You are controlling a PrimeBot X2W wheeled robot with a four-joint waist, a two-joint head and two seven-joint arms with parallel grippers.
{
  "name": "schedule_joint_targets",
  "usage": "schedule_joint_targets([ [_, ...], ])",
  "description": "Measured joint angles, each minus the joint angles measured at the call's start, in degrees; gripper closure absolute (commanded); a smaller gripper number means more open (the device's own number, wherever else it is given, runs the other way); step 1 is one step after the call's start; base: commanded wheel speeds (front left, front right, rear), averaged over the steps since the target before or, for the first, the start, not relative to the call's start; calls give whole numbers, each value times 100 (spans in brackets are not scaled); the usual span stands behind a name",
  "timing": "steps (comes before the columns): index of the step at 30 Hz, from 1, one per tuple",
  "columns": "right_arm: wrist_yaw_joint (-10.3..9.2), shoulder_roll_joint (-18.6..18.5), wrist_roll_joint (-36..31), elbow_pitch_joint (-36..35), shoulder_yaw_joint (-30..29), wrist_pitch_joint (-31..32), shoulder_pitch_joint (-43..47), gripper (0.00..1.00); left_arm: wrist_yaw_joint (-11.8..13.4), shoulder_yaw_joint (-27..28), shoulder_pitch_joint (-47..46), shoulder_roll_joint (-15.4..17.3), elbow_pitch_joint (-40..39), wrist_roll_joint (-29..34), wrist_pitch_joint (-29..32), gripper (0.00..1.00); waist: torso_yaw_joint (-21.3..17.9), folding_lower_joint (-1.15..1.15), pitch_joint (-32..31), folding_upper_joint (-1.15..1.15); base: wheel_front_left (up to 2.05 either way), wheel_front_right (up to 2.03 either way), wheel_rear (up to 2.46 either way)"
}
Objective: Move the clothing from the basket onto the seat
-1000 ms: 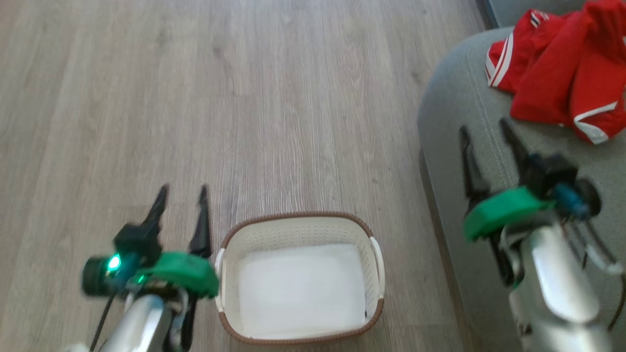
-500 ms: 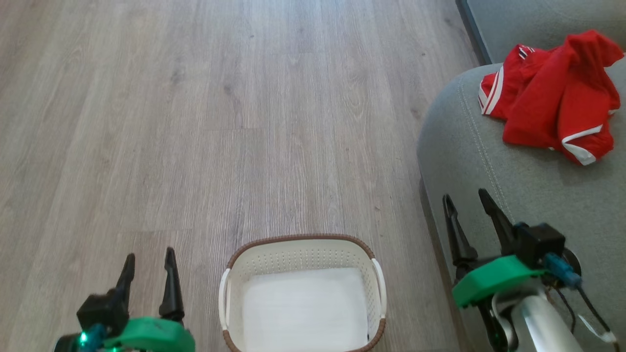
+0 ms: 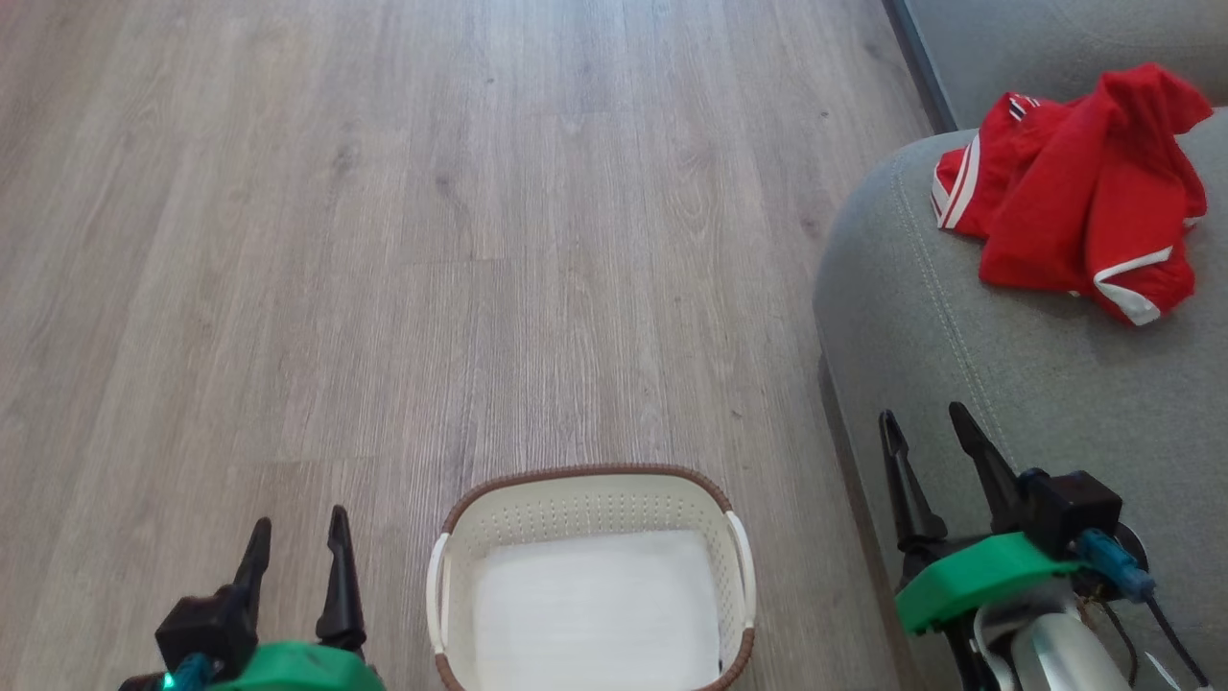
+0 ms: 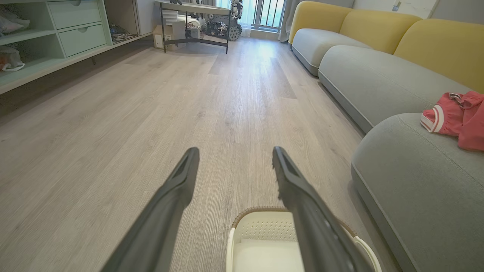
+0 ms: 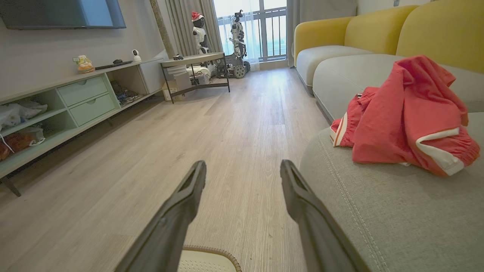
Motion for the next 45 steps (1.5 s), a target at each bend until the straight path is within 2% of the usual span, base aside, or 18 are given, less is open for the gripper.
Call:
schedule_joint_targets([
  [37,0,13,1,108,-68,0,-1,0,-158,115,1,-107,188,101,0,0,-6,0,-55,0,0,0,0],
  [38,0,12,0,130,-66,1,0,100,-154,123,-1,-112,207,99,1,100,-7,0,-54,0,0,0,0],
  [45,0,12,109,614,-25,43,349,100,-159,32,192,-220,651,-25,79,100,-4,0,-47,0,0,0,0],
])
